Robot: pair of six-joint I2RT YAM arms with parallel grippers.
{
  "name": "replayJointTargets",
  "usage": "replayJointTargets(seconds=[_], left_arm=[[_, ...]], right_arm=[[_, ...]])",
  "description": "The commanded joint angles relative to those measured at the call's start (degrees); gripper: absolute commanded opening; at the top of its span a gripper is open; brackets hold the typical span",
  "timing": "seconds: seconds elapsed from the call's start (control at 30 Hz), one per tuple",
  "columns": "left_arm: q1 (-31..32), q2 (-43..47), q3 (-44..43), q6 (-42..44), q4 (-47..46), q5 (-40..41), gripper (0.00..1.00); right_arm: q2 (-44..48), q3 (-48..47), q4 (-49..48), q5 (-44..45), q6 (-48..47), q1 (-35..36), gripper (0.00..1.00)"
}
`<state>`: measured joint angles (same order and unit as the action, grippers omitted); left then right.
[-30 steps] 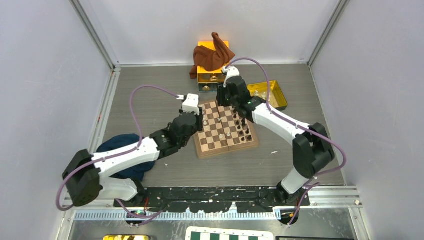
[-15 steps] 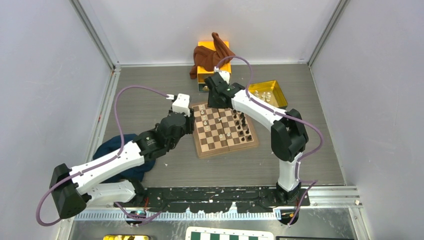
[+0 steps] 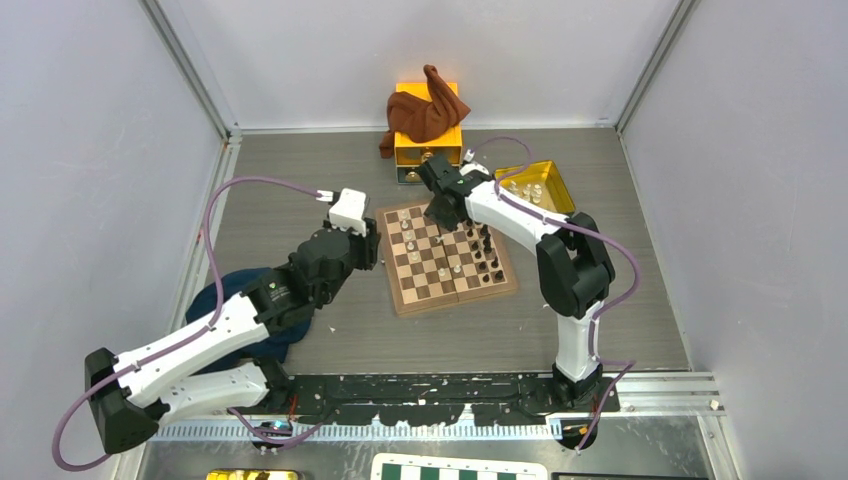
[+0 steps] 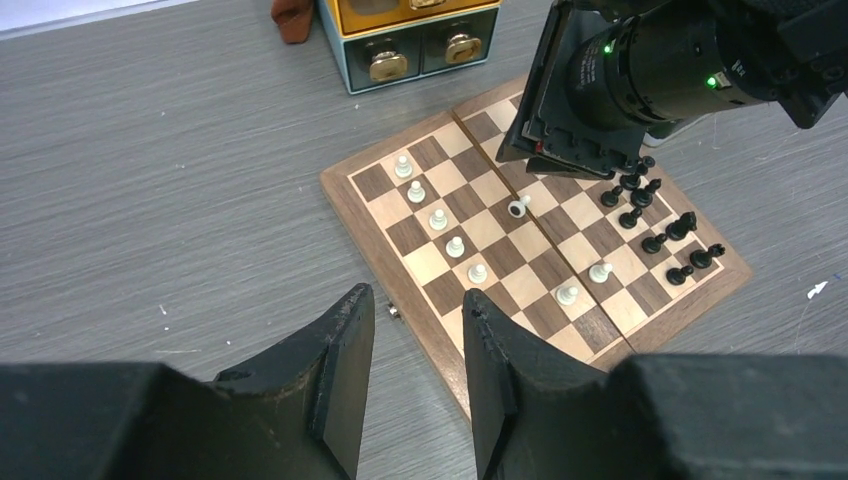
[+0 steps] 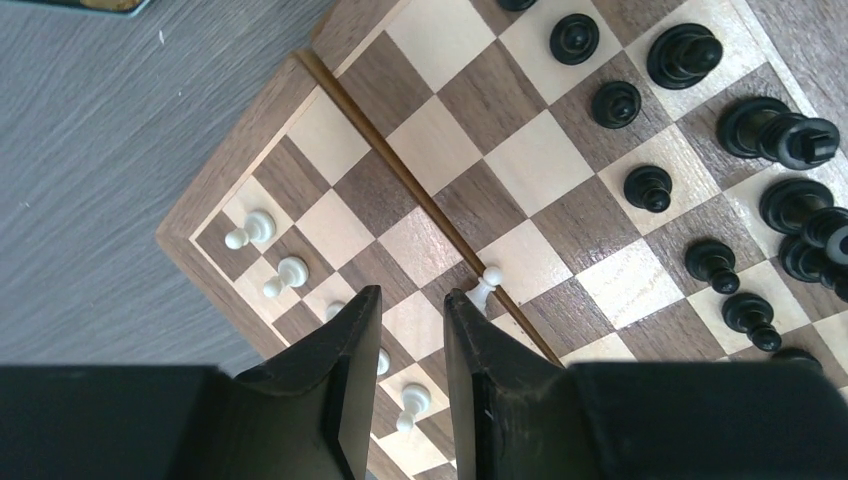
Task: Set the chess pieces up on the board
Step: Pick up the chess piece from the chessboard.
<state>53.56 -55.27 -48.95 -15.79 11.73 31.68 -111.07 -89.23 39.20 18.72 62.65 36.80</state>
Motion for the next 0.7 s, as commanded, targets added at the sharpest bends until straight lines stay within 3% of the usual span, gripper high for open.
replayJointTargets(seconds=[0.0,0.67], left_arm=[[0.2,1.5,0.2,1.7,-0.4,0.5,0.40],[0.2,2.3,0.7,1.9,-0.5,1.3,0.41]], right_arm=[[0.2,0.5,-0.2,0.0,7.4,-0.4,0.35],[-1.9,4.6,-0.9,-4.2,13.1,-1.6,0.36]])
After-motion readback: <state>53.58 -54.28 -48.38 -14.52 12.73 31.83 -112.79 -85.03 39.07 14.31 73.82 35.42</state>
